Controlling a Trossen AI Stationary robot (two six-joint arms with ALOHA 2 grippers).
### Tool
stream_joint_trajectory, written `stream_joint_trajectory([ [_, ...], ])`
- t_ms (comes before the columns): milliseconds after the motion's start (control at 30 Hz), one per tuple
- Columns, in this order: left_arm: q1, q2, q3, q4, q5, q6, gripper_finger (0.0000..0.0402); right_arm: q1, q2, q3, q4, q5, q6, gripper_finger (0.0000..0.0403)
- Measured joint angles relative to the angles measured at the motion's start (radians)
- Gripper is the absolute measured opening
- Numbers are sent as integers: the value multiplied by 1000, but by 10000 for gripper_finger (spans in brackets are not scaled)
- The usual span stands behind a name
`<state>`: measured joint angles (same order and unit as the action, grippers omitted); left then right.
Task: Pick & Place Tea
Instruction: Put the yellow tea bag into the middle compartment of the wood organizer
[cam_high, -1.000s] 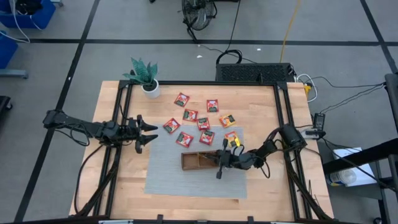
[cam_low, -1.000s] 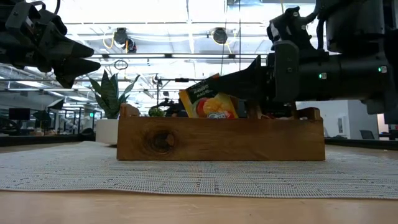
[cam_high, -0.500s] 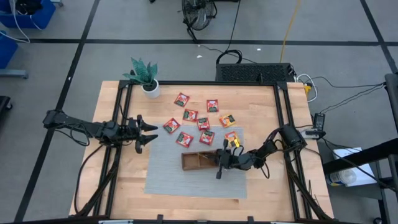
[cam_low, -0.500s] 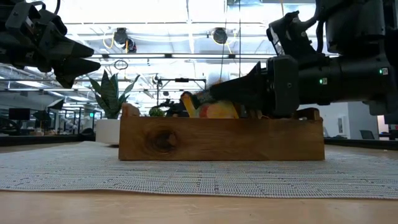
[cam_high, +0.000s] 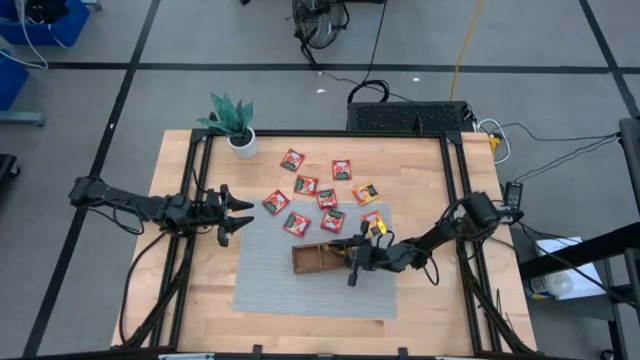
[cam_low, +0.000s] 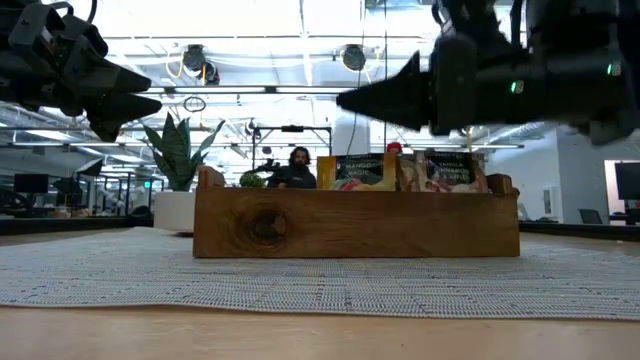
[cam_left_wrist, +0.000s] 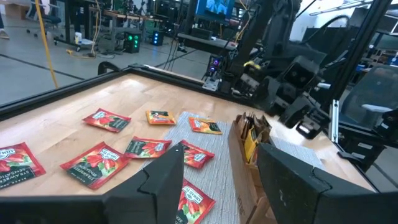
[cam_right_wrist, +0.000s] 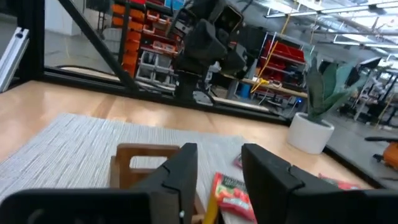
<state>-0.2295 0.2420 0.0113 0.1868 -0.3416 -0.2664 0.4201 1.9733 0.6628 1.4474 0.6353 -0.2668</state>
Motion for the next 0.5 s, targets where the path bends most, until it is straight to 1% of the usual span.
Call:
stream_joint_trajectory([
  [100, 0, 0, 0, 0, 0, 0, 205, 8, -95, 0, -134, -2, -15, 113],
  [167, 0, 0, 0, 0, 0, 0, 205, 8, -171, 4, -275, -7, -6, 109],
  [267, 0, 0, 0, 0, 0, 0, 205, 8, -278, 52, -598, -7, 42, 102],
  [367, 0, 0, 0, 0, 0, 0, 205, 7, -352, 122, -944, 3, 71, 91],
  [433, 0, 0, 0, 0, 0, 0, 205, 8, -396, 154, -1153, 84, 93, 79],
  [500, 0, 0, 0, 0, 0, 0, 205, -6, -447, 158, -1303, 189, 155, 65],
])
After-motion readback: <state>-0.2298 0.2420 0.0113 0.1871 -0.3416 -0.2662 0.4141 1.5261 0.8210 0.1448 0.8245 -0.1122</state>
